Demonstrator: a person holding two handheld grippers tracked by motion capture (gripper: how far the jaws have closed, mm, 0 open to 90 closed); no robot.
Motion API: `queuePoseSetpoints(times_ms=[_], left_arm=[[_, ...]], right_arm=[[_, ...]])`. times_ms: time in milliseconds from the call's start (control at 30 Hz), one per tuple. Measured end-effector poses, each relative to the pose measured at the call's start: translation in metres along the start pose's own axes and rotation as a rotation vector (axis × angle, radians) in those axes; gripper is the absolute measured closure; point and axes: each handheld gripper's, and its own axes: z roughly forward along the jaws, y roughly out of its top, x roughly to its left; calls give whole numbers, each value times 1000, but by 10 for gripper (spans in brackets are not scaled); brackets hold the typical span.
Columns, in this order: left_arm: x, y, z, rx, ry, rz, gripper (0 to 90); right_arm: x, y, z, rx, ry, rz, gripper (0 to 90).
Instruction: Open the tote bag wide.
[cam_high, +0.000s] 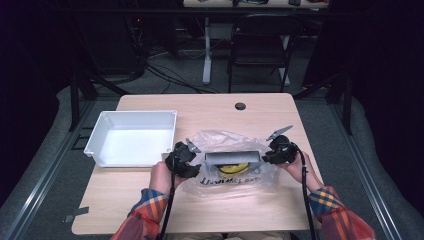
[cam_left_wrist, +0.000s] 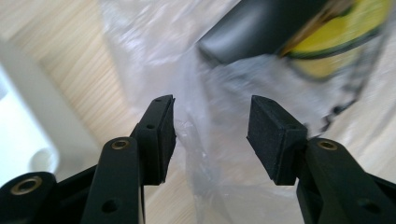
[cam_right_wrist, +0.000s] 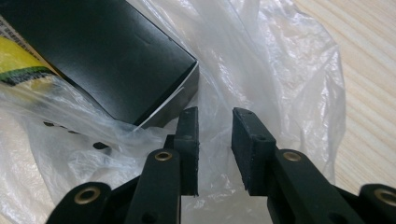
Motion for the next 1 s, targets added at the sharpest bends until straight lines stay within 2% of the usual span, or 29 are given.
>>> queuePoseSetpoints(times_ms=[100,167,300,333,400,433,600,733,767,800,1000], left_arm=[[-11,1,12,23,-8,39,520],[-20,0,26,65,1,85,550],[-24,-7,39,119,0,161,835],[-24,-9,41,128,-8,168,865],[-23,-12,44,150,-33,189,896],[-23,-13,44,160,-35,199,898],[-20,-20,46,194,-62,213,900],[-15,-27,43,209,-65,200,900],[-14,-28,43,209,-67,195,900],[-14,-29,42,216,-69,193,900],[-12,-36,41,248,-53,207,900]], right_arm=[[2,1,2,-10,-9,11,728],[2,0,2,-15,-3,19,730],[-2,-2,2,-12,2,27,736],[-3,-3,3,-12,-8,29,739],[-4,-5,6,-29,1,48,740],[-6,-5,5,-11,-5,34,741],[-8,-6,9,-26,-20,53,741],[-9,-5,10,-11,-43,27,740],[-8,-5,11,-22,-49,31,740],[-9,-4,10,-6,-57,15,740],[-9,-2,12,-4,-114,4,744]])
